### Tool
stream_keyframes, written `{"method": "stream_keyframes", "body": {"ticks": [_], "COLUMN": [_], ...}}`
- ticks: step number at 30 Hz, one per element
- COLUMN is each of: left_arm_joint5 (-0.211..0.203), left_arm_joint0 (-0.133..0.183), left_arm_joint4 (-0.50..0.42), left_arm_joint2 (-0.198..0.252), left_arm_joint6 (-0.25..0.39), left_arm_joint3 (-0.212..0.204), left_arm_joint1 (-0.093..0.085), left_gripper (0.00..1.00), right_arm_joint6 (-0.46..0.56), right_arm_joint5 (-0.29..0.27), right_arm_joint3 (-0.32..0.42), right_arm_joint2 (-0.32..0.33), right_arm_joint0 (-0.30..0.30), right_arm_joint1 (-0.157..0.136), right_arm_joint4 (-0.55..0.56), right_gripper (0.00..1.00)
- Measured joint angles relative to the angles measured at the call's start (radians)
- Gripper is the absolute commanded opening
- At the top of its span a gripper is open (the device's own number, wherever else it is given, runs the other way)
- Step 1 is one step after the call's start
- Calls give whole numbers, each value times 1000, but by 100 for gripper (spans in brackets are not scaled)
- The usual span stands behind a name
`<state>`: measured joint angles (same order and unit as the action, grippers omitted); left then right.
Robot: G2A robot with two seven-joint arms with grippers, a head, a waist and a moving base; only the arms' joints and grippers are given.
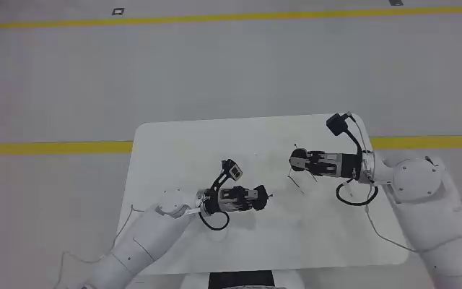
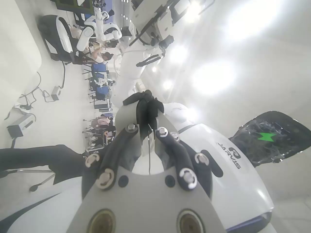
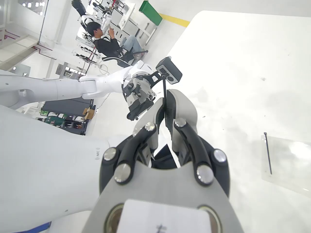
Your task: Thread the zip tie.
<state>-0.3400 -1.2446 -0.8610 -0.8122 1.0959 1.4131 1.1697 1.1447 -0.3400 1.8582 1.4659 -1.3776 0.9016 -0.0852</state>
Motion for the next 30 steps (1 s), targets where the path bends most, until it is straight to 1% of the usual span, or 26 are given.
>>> {"method": "stream_keyframes", "body": {"ticks": [7,11,15,20,30], "left_arm_joint5": [0,0,0,0,0], "left_arm_joint0": [0,0,0,0,0], "left_arm_joint4": [0,0,0,0,0], "left_arm_joint2": [0,0,0,0,0], "left_arm_joint6": [0,0,0,0,0], "left_arm_joint3": [0,0,0,0,0], "left_arm_joint1": [0,0,0,0,0], "left_gripper": [0,0,0,0,0], "right_arm_joint6": [-1,-55,-94,-124,-129], "right_arm_joint5": [0,0,0,0,0], "right_arm_joint3": [0,25,56,85,114], "right_arm_joint2": [0,-4,6,34,67], "right_arm_joint0": [0,-11,-30,-63,-90], "right_arm_joint1": [0,0,-2,-4,-2], "right_arm_joint4": [1,65,95,71,31], "right_gripper": [0,0,0,0,0]}}
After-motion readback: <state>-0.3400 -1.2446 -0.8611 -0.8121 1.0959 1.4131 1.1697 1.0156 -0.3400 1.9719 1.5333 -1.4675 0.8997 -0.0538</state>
